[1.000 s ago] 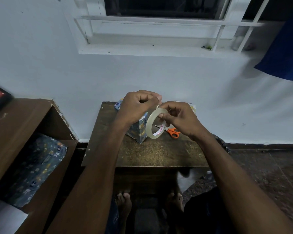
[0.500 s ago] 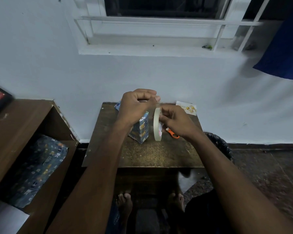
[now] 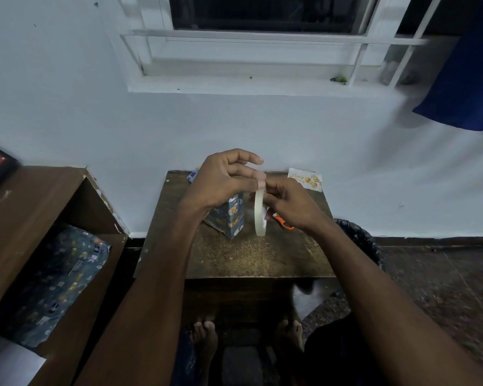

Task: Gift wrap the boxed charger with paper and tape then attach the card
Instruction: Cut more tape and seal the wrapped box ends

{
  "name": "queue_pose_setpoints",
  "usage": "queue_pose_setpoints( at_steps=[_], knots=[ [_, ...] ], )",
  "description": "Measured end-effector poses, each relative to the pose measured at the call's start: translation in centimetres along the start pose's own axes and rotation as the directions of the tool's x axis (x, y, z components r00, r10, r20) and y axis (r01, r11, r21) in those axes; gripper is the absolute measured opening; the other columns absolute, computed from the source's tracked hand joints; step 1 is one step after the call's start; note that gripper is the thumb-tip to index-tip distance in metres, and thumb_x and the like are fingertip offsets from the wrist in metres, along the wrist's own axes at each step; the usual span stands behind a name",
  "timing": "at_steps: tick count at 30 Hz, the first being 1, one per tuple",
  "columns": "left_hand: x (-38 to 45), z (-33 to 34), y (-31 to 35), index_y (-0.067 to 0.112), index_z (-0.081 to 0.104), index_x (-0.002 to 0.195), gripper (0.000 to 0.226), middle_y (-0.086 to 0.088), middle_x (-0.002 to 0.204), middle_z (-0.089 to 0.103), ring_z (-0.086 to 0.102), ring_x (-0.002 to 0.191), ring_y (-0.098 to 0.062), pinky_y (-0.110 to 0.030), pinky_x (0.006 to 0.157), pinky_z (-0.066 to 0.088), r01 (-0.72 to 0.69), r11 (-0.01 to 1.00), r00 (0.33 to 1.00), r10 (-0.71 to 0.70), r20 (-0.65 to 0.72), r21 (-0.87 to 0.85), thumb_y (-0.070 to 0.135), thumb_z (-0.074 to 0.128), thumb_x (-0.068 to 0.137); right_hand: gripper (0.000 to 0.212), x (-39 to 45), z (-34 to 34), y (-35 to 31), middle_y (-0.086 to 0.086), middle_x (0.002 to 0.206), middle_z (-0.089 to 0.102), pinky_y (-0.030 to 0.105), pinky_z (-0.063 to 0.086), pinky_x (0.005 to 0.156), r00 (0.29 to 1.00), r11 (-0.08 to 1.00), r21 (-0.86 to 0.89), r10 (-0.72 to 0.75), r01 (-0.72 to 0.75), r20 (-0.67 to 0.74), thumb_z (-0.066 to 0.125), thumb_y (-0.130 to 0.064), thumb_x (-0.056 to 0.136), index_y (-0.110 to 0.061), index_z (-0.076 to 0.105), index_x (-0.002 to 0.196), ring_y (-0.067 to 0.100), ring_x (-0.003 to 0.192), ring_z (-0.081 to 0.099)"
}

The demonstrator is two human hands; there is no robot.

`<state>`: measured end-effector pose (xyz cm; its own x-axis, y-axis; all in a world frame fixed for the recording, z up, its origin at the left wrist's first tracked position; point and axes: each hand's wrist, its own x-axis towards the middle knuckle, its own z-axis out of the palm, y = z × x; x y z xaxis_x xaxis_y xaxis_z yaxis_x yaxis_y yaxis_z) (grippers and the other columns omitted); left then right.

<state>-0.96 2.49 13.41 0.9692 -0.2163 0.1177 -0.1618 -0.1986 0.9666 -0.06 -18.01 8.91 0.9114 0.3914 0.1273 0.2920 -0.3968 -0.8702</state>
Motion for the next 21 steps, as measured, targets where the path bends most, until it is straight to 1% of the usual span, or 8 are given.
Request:
queue_pose_setpoints(
  at_steps=[2,5,8,11,13,15,18,21],
  knots=[
    [0.1,0.0,0.0,0.018,0.076,0.116,0.04,0.003,0.095,0.083,0.067,0.121,-0.003,-0.023,0.098,0.05,-0.014,0.999,1.0,0.014,0.004,0.043,0.01,0.092,0.08,0.021,0.0,0.0,0.0,-0.008,0.085,0.077,0.032,0.059,0.068,1.0,1.0,-0.01,0.001,-0.001,0.0,0.057,-0.006,0.106,-0.015,0.076,0.108,0.006,0.071,0.071],
    [0.3,0.1,-0.3,0.019,0.076,0.113,0.038,0.002,0.089,0.083,0.066,0.121,-0.006,-0.025,0.097,0.05,-0.025,0.998,1.0,0.026,-0.013,0.053,0.012,0.093,0.079,0.022,0.2,0.0,0.2,-0.006,0.09,0.078,0.029,0.057,0.068,1.0,1.0,-0.015,0.01,-0.01,-0.007,0.057,-0.004,0.105,-0.013,0.076,0.11,0.005,0.072,0.071],
    [0.3,0.3,-0.3,0.019,0.077,0.111,0.037,0.0,0.087,0.083,0.07,0.113,-0.011,-0.029,0.098,0.054,-0.033,0.997,0.998,0.036,-0.042,0.07,0.014,0.093,0.079,0.022,0.2,0.1,0.3,-0.003,0.094,0.079,0.026,0.057,0.068,1.0,1.0,-0.023,0.017,-0.017,-0.017,0.058,-0.005,0.105,-0.013,0.077,0.114,0.005,0.075,0.072],
    [0.2,0.6,-0.3,0.019,0.077,0.11,0.034,0.002,0.086,0.083,0.073,0.102,-0.016,-0.028,0.092,0.056,-0.024,0.994,0.997,0.032,-0.073,0.105,0.014,0.093,0.08,0.022,0.4,-0.1,0.7,-0.008,0.096,0.078,0.026,0.058,0.073,0.999,0.999,-0.035,0.039,-0.039,-0.006,0.065,-0.008,0.101,-0.02,0.077,0.115,0.004,0.085,0.073],
    [0.2,0.9,-0.4,0.021,0.078,0.11,0.033,0.004,0.085,0.082,0.075,0.094,-0.009,-0.029,0.089,0.057,-0.011,0.99,0.995,0.025,-0.097,0.143,0.016,0.092,0.081,0.032,0.6,-0.4,1.3,-0.012,0.103,0.077,0.03,0.059,0.083,0.998,0.985,-0.162,0.06,-0.061,-0.012,0.077,-0.013,0.091,-0.026,0.075,0.12,0.005,0.096,0.072],
    [0.2,1.3,-0.6,0.024,0.078,0.11,0.031,0.008,0.084,0.082,0.076,0.092,-0.003,-0.029,0.089,0.056,-0.006,0.98,0.992,0.03,-0.12,0.201,0.019,0.091,0.082,0.043,0.8,-0.9,2.1,-0.01,0.108,0.075,0.035,0.058,0.089,0.992,0.919,-0.374,0.114,-0.127,-0.057,0.083,-0.012,0.082,-0.024,0.073,0.122,0.01,0.101,0.069],
    [0.4,1.6,-0.9,0.028,0.077,0.109,0.027,0.013,0.083,0.081,0.076,0.089,0.001,-0.027,0.086,0.055,-0.008,0.964,0.989,0.046,-0.139,0.265,0.022,0.089,0.085,0.03,0.7,-1.5,3.1,-0.002,0.1,0.075,0.039,0.059,0.082,0.973,0.752,-0.619,0.202,-0.228,-0.112,0.077,-0.009,0.082,-0.022,0.077,0.109,0.02,0.096,0.07],
    [0.5,1.8,-1.1,0.033,0.077,0.109,0.025,0.019,0.082,0.08,0.074,0.09,0.002,-0.031,0.091,0.057,-0.013,0.941,0.988,0.063,-0.138,0.337,0.026,0.087,0.087,0.019,0.5,-1.8,3.6,-0.002,0.098,0.073,0.039,0.059,0.078,0.952,0.651,-0.701,0.263,-0.293,-0.153,0.073,-0.017,0.085,-0.027,0.079,0.099,0.023,0.094,0.068]
  ],
)
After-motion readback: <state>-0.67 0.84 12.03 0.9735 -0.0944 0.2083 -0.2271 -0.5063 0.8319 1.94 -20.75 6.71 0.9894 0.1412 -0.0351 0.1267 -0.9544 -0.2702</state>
